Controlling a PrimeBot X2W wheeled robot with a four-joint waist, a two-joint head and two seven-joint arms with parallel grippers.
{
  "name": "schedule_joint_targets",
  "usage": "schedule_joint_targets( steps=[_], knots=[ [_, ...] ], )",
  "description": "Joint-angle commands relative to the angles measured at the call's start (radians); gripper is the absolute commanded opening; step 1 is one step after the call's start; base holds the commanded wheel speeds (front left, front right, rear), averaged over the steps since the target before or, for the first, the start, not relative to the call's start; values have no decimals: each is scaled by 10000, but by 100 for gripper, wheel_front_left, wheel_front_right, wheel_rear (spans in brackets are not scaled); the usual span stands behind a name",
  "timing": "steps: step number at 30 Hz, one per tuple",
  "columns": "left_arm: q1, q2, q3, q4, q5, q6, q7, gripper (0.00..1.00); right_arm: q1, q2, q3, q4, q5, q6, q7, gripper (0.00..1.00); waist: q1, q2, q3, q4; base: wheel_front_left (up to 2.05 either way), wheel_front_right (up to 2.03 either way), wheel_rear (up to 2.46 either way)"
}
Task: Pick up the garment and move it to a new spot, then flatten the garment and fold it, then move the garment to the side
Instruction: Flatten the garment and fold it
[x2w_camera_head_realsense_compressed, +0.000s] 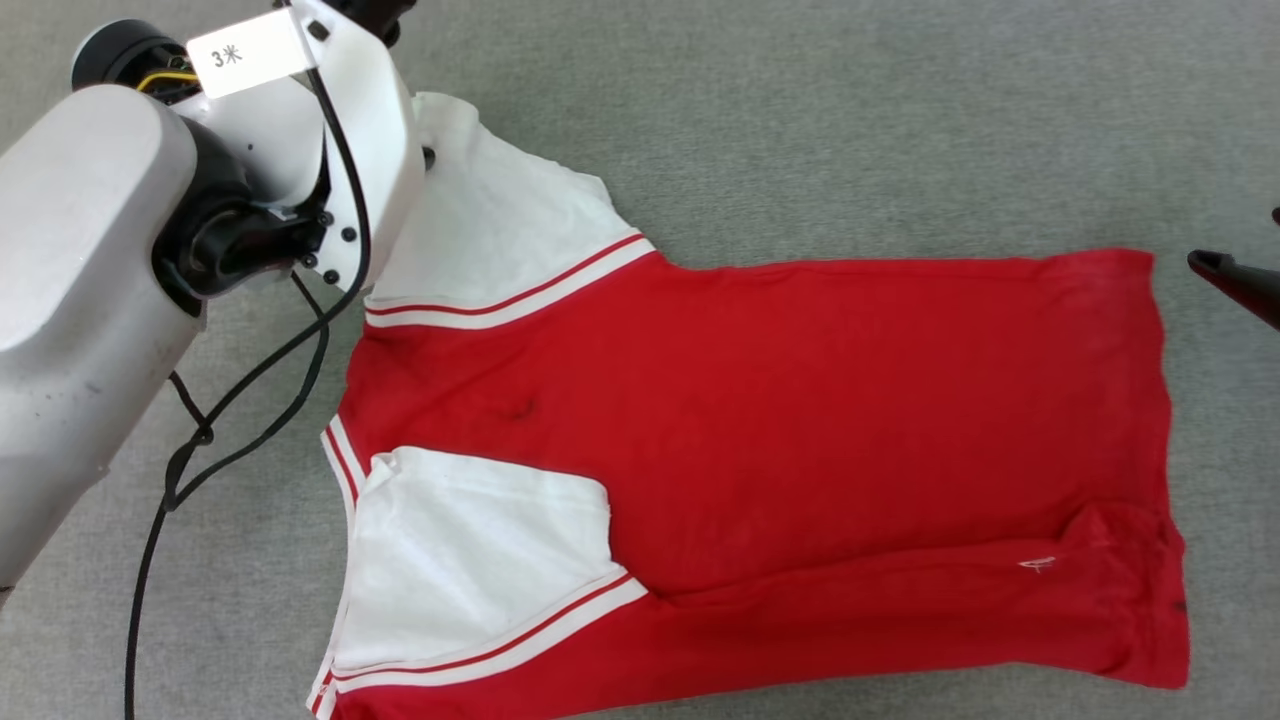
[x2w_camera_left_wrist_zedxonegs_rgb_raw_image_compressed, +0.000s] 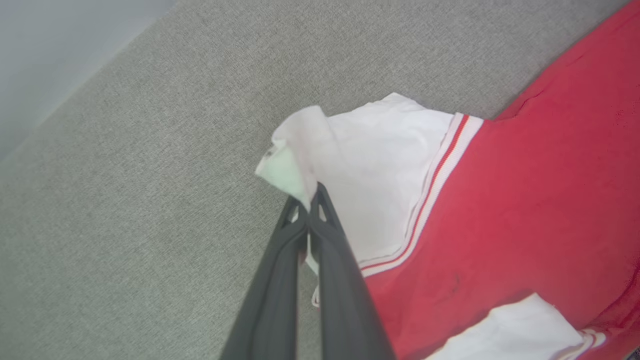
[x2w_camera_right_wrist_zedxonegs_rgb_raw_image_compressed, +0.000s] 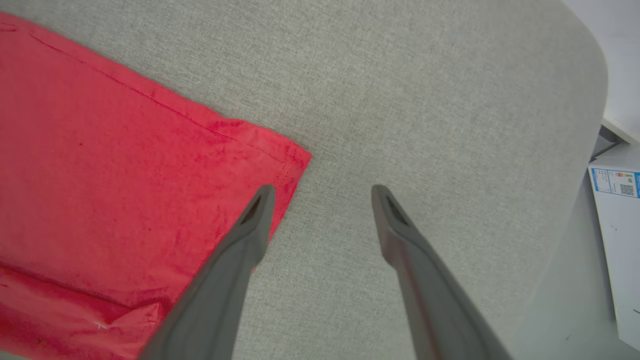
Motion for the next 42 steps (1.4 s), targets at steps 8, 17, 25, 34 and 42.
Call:
schedule_joint_targets(
  steps=[8,17,25,34,42],
  knots=[
    [-241,-179,-97,-538,151,-79,-417,0,-793,821,871,1717,-69,-7,810,100,0,0,590,637,0,0,0],
    [-319,-109,-232,-435,25,-116,-817,0,-93,1253,2382,2810,338,17,142,11,0,0,737,765,0,0,0],
    [122,78,-602,-487,-265,-131,-1413,0,-439,669,2206,2826,749,-6,-1688,0,0,0,-167,707,0,0,0],
    [1384,748,-1214,-1289,-668,-127,-2037,0,670,120,2417,2242,1224,-7,-3449,0,0,0,-1631,843,0,0,0],
    [3146,1635,-1634,-2312,-1009,224,-2328,0,2204,-335,2353,1573,1430,-6,-4173,0,0,0,-2473,930,0,0,0]
  ],
)
